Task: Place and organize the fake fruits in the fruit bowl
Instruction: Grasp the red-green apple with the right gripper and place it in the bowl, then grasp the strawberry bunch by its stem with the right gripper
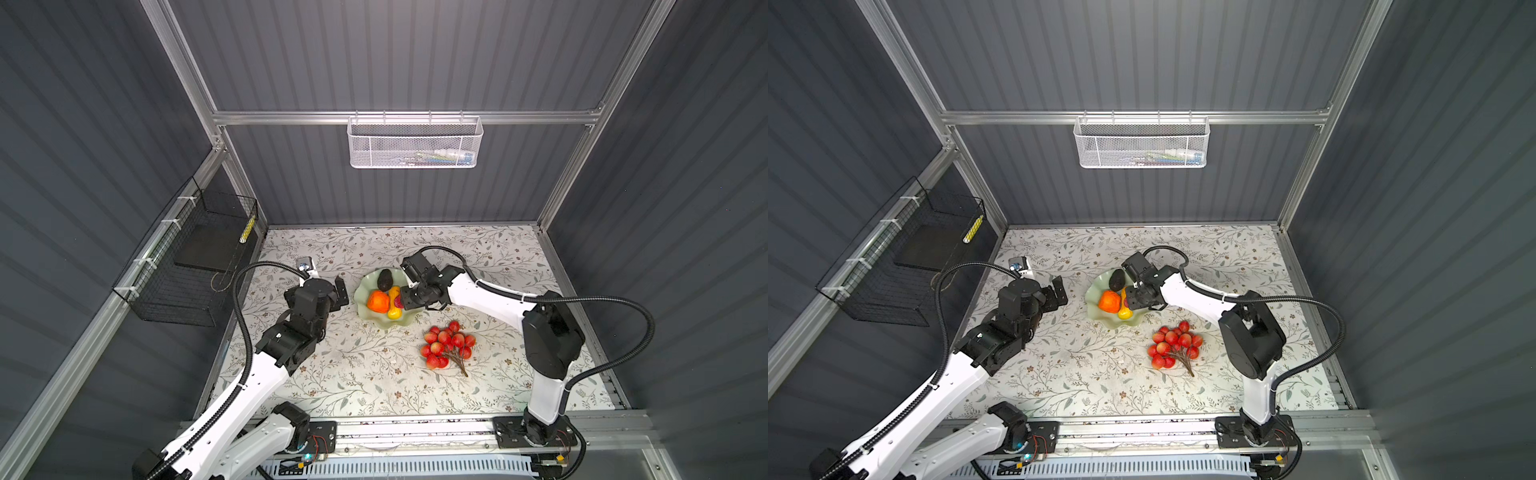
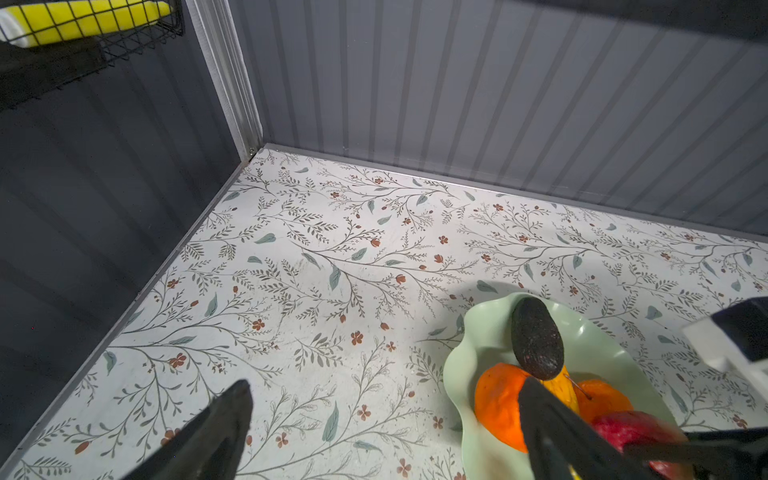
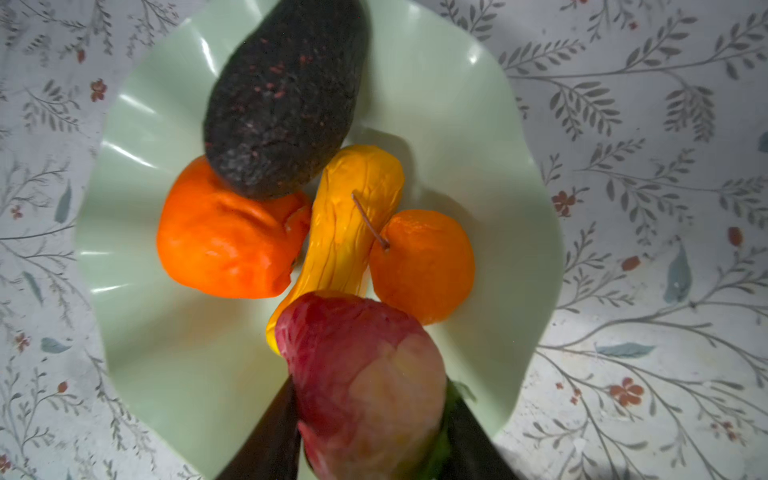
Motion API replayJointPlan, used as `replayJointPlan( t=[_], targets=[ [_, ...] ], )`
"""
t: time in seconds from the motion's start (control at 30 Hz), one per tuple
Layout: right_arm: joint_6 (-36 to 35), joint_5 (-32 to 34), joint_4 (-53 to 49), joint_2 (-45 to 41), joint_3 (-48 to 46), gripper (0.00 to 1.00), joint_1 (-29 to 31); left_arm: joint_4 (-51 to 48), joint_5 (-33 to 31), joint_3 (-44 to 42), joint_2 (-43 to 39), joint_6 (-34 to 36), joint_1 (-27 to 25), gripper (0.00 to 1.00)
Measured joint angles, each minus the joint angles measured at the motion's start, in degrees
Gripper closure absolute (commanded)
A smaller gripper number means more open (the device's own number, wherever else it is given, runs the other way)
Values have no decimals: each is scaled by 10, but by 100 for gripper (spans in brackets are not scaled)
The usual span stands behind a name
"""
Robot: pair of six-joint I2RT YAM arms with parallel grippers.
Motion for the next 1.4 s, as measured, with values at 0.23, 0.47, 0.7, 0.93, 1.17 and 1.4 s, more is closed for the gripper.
replayJointPlan(
  t=[0.23,0.47,0.7,0.93,1.17,1.4],
  targets=[
    [-11,7,2,2,3,19,-2,0,0,-2,-5,-1,0,0],
    [-6,28,10,-132,-56,16,-2,1,0,-2,-5,-1,0,0],
    [26,58,3,-380,-235,31,-1,3,0,-9,-6,-2,0,0],
    [136,81,-112,-565,-428,34,73,7,2,-10,-5,-2,1,0],
    [236,77,-139,-621,-519,34,130,7,2,-10,0,-2,1,0],
    [250,73,-62,-521,-531,38,115,7,2,-10,4,-2,1,0]
  ],
)
